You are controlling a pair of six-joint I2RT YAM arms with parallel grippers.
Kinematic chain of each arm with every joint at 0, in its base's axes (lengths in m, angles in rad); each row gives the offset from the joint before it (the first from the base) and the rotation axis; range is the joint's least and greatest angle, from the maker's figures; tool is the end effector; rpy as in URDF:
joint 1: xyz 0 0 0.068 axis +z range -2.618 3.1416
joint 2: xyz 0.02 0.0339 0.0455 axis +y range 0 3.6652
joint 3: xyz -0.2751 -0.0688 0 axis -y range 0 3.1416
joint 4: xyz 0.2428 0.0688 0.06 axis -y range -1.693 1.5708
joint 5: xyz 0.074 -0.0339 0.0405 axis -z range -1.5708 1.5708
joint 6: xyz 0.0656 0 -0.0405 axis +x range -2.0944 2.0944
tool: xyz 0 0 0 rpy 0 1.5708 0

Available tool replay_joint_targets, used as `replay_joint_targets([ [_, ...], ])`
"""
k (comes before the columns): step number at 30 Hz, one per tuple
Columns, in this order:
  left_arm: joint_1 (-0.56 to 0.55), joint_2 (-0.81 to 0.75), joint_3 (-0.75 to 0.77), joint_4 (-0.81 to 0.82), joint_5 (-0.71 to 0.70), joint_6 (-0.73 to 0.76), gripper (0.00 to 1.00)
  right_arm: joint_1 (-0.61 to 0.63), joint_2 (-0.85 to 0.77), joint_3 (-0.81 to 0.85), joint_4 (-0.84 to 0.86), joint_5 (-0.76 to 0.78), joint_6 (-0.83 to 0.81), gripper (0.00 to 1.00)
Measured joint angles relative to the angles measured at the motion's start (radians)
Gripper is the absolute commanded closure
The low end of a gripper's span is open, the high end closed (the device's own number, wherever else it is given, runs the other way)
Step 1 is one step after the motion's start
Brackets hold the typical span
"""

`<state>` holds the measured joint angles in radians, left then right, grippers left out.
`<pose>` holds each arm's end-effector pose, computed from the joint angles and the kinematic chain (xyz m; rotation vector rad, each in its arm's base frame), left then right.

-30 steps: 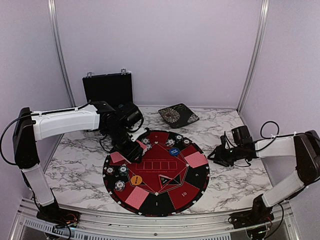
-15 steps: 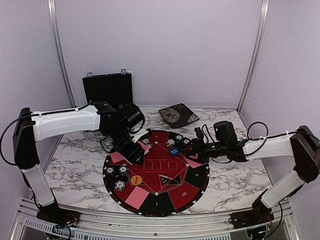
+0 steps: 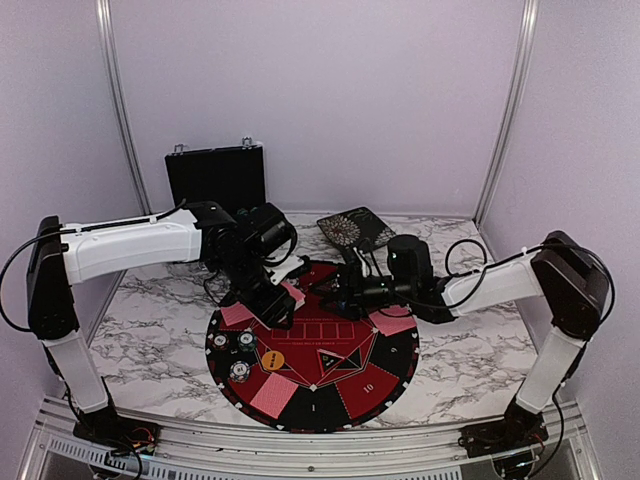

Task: Distribute texas hold em gaming equipment
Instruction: Pick up the poker card from the face-down deck piles.

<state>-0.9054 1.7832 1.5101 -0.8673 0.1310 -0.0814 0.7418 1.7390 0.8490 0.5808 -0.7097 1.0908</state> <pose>0.2316 -0.3089 0.2483 1.1536 2.5398 -0.4499 0.2538 0.2905 0.1961 -0.2062 2.2909 1.7873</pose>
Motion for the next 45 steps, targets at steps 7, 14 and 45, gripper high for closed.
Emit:
replay_joint_targets([
  [7,-0.005,0.000,0.002,-0.006,0.000,0.000,0.61,0.019,0.038,0.024,0.056,-0.016,0.043,0.30],
  [14,-0.008,0.000,0.014,-0.014,0.000,0.000,0.61,0.025,0.053,0.053,0.070,-0.020,0.057,0.31],
  [45,-0.012,0.001,0.015,-0.029,-0.019,-0.001,0.61,0.067,0.123,0.130,0.023,0.023,0.015,0.46],
])
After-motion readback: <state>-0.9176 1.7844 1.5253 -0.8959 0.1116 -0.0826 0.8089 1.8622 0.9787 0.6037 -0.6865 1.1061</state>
